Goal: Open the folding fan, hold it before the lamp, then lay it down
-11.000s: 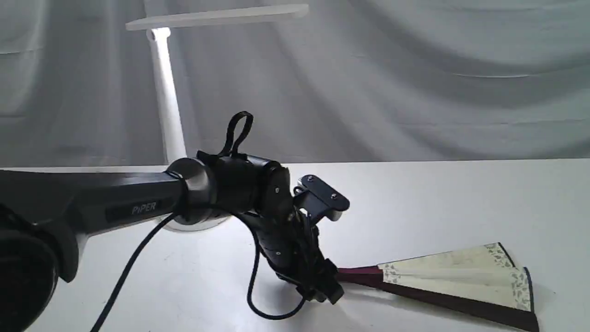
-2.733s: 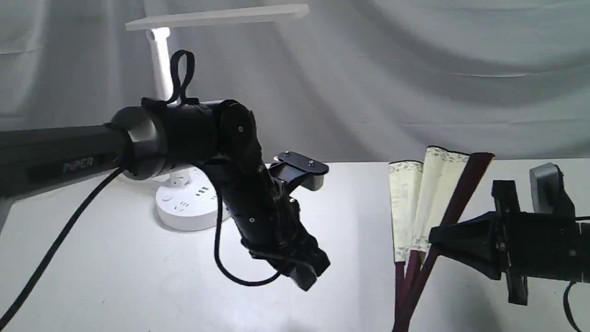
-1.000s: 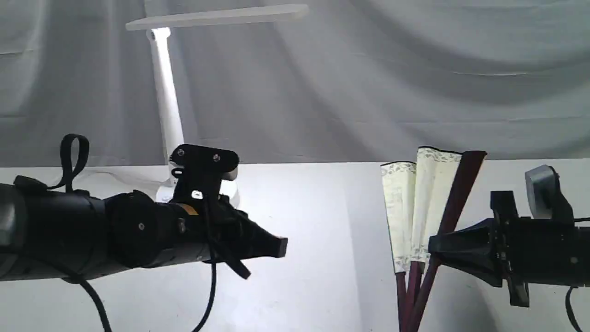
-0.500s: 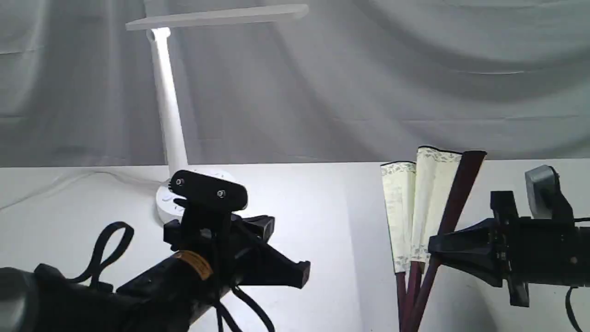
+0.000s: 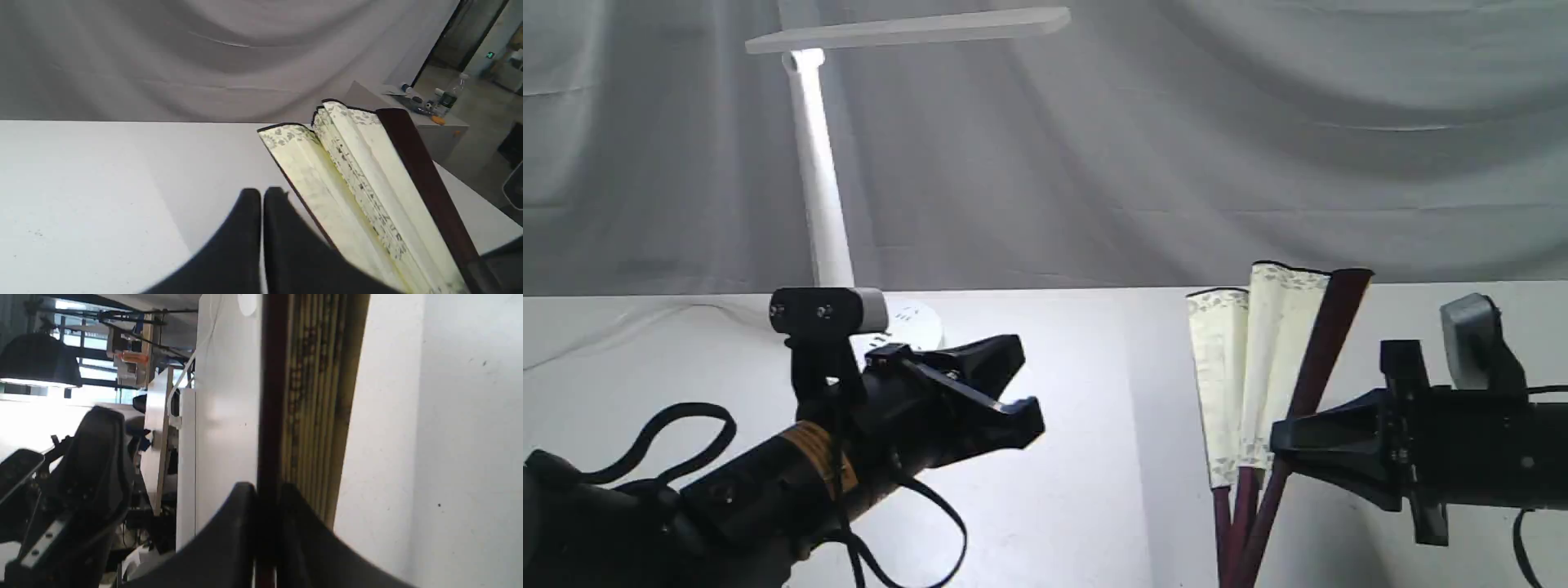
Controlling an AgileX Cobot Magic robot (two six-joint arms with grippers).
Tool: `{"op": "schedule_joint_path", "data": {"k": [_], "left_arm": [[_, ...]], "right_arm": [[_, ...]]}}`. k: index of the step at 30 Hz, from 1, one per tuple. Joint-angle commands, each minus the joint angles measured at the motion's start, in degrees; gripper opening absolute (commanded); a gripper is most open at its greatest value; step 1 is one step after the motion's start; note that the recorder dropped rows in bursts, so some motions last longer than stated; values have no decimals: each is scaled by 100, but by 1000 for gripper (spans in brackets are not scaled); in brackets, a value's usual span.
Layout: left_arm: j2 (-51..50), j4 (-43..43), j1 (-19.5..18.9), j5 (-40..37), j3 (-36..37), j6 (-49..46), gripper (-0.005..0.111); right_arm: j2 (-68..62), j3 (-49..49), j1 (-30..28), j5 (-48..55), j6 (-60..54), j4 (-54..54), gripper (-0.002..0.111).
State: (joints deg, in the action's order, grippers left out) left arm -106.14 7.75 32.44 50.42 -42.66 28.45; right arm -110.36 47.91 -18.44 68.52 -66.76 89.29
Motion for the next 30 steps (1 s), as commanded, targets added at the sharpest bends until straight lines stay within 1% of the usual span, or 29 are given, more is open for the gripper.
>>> {"op": "schedule_joint_path", "data": {"k": [1, 3, 5, 8, 11, 14, 17, 21, 23, 30], "left_arm": [[-5, 550, -289, -18, 37, 560, 1], [-38, 808, -460, -189, 37, 970, 4], [-123, 1091, -605, -288, 37, 1473, 12], [-316, 1716, -794, -181, 37, 2690, 22], [-566, 2252, -981, 390, 37, 3913, 26], [-857, 2459, -1148, 1128, 37, 4640, 29], [-1096, 2525, -1259, 1505, 37, 5261, 37], [-1393, 2586, -1319, 1831, 37, 5897, 49], [-1507, 2632, -1319, 1955, 37, 6016, 52], [-1741, 2610, -1308, 1955, 37, 6034, 52]], "right_arm": [[74, -4, 418, 144, -58, 13, 0], [74, -4, 573, 144, -77, 13, 0], [74, -4, 735, 144, -65, 13, 0], [74, -4, 935, 144, -65, 13, 0], [74, -4, 1087, 144, -65, 13, 0], [74, -4, 1178, 144, -65, 13, 0], [74, -4, 1278, 144, -65, 13, 0], [74, -4, 1384, 144, -65, 13, 0], [74, -4, 1433, 144, -65, 13, 0], [74, -4, 1670, 144, -89, 69, 0]]}}
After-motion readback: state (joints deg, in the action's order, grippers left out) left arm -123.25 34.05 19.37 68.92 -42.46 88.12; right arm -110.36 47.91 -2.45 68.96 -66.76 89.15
